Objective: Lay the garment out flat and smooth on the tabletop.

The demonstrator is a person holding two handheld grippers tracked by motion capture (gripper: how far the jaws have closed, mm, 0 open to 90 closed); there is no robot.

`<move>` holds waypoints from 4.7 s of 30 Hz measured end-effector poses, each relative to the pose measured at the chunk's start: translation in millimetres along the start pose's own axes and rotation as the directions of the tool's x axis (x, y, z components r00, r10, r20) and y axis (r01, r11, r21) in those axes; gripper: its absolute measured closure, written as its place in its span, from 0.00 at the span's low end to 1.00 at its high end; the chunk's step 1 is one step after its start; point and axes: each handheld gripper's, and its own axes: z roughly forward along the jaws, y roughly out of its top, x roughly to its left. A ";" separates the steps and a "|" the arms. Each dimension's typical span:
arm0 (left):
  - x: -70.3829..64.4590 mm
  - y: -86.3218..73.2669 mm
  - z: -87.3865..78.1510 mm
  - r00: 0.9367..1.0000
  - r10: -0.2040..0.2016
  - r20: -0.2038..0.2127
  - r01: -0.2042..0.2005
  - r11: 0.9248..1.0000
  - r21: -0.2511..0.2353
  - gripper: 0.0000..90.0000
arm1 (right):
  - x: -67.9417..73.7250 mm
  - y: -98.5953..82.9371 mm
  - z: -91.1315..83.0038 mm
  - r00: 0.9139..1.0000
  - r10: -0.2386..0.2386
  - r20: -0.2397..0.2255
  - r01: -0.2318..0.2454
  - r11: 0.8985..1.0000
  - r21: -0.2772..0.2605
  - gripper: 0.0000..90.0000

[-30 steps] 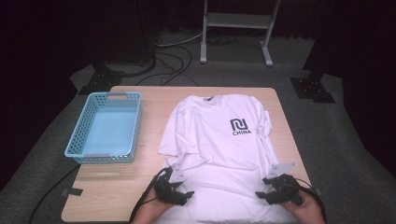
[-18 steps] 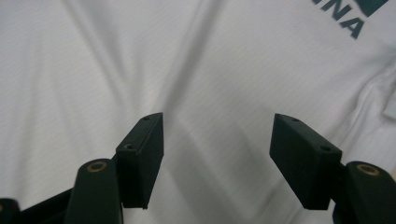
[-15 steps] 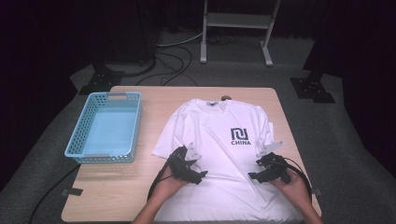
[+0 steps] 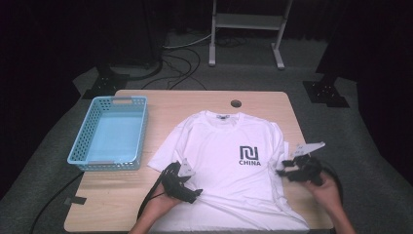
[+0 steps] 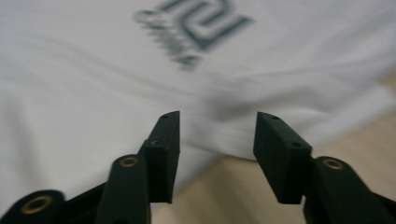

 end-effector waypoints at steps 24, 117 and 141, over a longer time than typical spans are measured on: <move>21.3 15.1 28.0 0.999 -0.026 0.042 0.024 0.999 0.038 0.11 | -75.4 -5.1 -0.5 0.995 0.067 0.077 -0.078 0.985 0.153 0.66; 77.4 8.6 -10.0 0.973 -0.224 -0.053 0.228 0.967 0.109 0.09 | 30.7 -16.9 -8.5 0.986 -0.115 -0.122 0.128 0.986 0.108 0.30; 62.0 23.8 9.7 0.984 -0.174 -0.025 0.176 0.981 0.085 0.09 | -6.9 9.3 20.9 1.000 0.004 -0.008 -0.003 0.992 0.130 0.18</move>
